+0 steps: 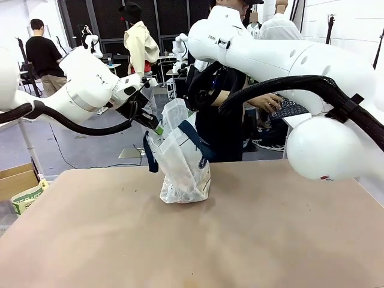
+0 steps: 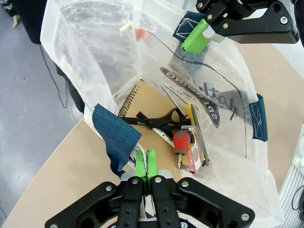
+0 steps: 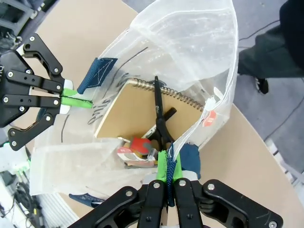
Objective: Transfer purchased items from the store into the shopping bag.
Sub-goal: Move the Reusable shopping bag to the right side of the table.
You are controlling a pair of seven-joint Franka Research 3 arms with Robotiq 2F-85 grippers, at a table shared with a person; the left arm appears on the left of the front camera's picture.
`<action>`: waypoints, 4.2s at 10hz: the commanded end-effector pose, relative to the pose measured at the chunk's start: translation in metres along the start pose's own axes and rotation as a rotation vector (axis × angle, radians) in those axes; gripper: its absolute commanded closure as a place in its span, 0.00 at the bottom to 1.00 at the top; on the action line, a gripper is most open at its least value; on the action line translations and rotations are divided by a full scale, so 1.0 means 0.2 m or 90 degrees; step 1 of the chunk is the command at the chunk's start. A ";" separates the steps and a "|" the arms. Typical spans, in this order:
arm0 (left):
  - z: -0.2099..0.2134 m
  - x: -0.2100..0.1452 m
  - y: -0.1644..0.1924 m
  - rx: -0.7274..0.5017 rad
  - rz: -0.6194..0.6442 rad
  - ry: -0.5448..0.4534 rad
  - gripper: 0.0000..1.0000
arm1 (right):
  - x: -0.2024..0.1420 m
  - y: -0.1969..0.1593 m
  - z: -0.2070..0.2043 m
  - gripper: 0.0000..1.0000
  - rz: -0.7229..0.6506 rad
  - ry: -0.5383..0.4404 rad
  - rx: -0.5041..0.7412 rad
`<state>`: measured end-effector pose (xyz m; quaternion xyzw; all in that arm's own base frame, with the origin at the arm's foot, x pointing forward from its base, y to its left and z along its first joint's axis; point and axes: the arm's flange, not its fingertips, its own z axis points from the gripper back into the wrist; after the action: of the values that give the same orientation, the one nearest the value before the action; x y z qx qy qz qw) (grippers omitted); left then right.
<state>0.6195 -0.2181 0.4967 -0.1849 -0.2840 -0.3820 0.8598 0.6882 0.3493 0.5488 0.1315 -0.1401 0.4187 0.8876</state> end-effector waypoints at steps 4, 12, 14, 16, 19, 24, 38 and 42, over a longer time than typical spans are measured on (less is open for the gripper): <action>-0.02 0.06 -0.04 -0.023 0.005 -0.038 1.00 | 0.10 -0.02 -0.06 1.00 -0.157 -0.021 0.090; -0.05 0.06 -0.05 -0.031 0.014 -0.024 1.00 | -0.02 -0.04 -0.09 1.00 -0.218 -0.015 0.122; -0.08 0.11 -0.07 -0.044 0.034 -0.031 1.00 | 0.07 -0.05 -0.10 1.00 -0.239 0.013 0.121; -0.08 0.12 -0.06 -0.052 0.042 -0.039 1.00 | 0.13 -0.06 -0.13 1.00 -0.255 0.017 0.124; -0.09 0.14 -0.05 -0.074 0.083 -0.061 1.00 | 0.19 -0.05 -0.15 1.00 -0.266 -0.010 0.137; -0.22 0.19 -0.01 -0.119 0.103 -0.075 1.00 | 0.25 -0.06 -0.15 1.00 -0.284 -0.038 0.154; -0.21 0.22 -0.12 -0.128 0.025 -0.060 1.00 | 0.09 -0.09 -0.19 1.00 -0.288 -0.056 0.118; -0.22 0.21 -0.08 -0.105 0.069 -0.059 1.00 | 0.00 -0.10 -0.16 1.00 -0.292 -0.044 0.111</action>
<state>0.6452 -0.2746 0.4911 -0.2876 -0.2805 -0.3470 0.8475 0.7080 0.3481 0.5152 0.2495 -0.0987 0.2119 0.9397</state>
